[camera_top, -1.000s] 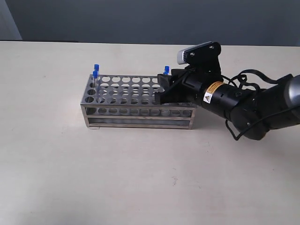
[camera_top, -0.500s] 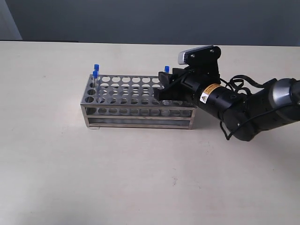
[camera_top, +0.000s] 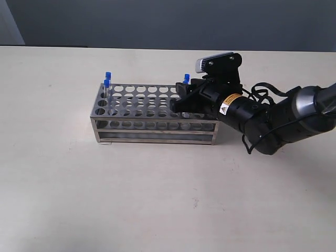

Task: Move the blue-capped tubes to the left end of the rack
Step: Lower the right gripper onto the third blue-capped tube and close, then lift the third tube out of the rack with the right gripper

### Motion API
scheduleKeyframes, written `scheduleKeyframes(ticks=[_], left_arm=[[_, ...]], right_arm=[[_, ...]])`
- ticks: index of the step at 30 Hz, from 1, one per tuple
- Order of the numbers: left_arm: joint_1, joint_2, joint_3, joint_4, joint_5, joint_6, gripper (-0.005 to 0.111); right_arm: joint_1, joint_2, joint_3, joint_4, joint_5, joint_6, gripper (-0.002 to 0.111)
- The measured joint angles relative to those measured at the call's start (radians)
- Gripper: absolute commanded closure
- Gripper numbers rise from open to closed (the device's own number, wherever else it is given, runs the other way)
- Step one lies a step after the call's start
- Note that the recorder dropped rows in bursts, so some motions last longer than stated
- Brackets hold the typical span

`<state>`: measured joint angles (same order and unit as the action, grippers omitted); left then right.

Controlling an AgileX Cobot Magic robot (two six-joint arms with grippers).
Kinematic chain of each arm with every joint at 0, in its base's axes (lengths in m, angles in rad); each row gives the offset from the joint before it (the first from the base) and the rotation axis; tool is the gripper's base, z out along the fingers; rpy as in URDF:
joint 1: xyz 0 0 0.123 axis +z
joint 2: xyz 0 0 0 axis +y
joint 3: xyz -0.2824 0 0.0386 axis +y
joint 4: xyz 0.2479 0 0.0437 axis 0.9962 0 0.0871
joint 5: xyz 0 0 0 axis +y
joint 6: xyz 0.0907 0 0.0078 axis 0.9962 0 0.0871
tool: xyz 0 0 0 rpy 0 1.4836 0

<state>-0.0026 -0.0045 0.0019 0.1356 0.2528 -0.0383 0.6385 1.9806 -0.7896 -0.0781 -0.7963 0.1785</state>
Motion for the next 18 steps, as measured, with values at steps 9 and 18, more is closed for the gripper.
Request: scheduleKeyframes(ticks=[9, 18], left_arm=[[0.000, 0.000, 0.000, 0.000, 0.000, 0.000, 0.106], [0.000, 0.000, 0.000, 0.000, 0.000, 0.000, 0.106]], right_arm=[[0.000, 0.000, 0.000, 0.000, 0.010, 0.003, 0.109], [-0.002, -0.008, 0.000, 0.000, 0.018, 0.003, 0.109]])
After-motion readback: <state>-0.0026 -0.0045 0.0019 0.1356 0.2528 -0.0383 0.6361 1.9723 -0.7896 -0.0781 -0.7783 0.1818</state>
